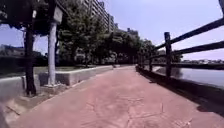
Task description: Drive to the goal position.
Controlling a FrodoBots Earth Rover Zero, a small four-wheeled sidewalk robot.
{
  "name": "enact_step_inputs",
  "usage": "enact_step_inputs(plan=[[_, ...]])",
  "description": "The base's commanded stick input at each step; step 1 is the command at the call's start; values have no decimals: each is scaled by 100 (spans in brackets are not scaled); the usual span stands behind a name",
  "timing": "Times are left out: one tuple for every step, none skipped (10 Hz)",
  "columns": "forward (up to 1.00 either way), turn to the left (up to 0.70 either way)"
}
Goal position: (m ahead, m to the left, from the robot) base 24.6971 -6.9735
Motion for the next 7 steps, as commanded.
enact_step_inputs(plan=[[100,1],[100,1],[100,1],[100,1],[100,1],[100,1],[100,1]])
